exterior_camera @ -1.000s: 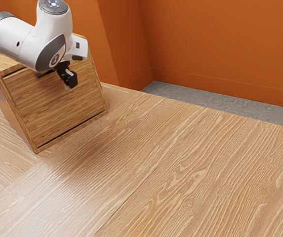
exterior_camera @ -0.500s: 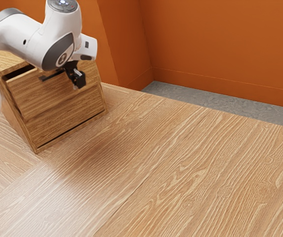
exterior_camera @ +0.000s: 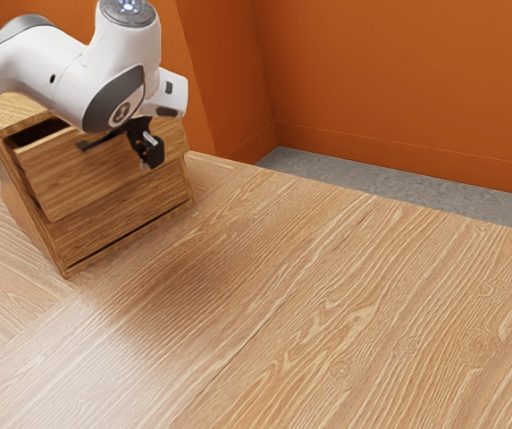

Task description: Pull the drawer handle with one arm to open the drawer

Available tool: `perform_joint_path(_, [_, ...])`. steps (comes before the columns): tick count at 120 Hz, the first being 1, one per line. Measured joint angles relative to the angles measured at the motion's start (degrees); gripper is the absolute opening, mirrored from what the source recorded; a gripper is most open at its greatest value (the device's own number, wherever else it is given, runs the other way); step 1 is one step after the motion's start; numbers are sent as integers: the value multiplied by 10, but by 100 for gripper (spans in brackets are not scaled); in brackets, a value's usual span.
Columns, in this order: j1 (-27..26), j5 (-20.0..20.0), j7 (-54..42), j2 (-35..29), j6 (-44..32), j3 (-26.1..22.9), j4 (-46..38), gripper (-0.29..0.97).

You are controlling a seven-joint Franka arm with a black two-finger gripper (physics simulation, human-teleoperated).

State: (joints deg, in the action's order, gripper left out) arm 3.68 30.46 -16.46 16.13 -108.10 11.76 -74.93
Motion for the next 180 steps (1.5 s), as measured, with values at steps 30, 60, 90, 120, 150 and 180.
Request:
perform_joint_path(30, [-22,16,13,-16,9,-1,-22,68])
perform_joint_path(60, [-44,44,33,-51,12,-1,-73,69])
perform_joint_path(90, [-67,67,55,-59,22,-4,-84,68])
perform_joint_path(120, [-89,88,77,-55,36,-4,-84,67])
perform_joint_path(150, [-126,116,101,-53,60,-9,-84,66])
perform_joint_path(180, [-129,140,125,-58,100,-54,-78,50])
